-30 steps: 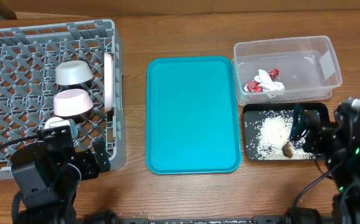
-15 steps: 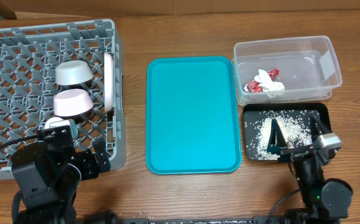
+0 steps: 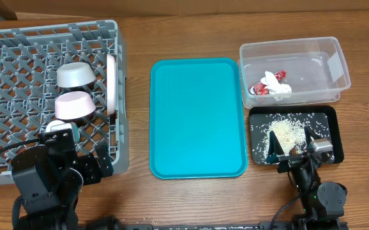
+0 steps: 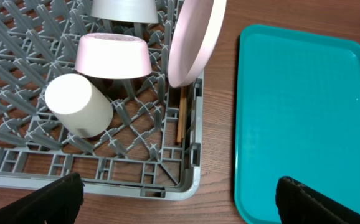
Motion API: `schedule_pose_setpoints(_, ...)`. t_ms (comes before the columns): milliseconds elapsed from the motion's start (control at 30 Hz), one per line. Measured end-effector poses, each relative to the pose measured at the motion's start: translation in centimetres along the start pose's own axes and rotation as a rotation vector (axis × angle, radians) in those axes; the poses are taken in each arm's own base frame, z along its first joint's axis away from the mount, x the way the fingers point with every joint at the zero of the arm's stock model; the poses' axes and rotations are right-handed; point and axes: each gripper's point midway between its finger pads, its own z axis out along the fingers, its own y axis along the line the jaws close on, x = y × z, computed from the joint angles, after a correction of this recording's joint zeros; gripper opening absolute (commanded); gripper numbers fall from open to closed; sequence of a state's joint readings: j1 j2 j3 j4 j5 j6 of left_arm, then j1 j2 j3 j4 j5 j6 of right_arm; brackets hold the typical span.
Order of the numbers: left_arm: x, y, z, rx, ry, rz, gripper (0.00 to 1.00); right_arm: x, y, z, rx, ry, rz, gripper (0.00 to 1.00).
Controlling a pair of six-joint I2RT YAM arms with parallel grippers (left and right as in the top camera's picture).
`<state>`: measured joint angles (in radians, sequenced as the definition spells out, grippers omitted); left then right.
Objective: Sort waste into correct bins and load items into the dishwasher
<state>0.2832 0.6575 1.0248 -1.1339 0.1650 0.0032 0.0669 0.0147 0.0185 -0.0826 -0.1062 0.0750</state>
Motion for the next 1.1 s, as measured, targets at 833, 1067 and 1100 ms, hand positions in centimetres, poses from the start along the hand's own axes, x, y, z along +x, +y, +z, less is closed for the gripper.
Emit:
schedule_pose_setpoints(833,0.0,0.0,0.0,0.000,0.000,0.000,1.00,0.0,0.0,0.0,-0.002,0.000,0.000,1.00)
schedule_pose_setpoints(1067,0.5,-1.0,0.0,0.037,0.019,0.034,1.00,0.0,0.0,0.0,-0.002,0.000,0.000,1.00)
schedule_pose_setpoints(1100,0.6,-1.3,0.0,0.049,0.021,0.045,1.00,0.0,0.0,0.0,-0.002,0.000,0.001,1.00)
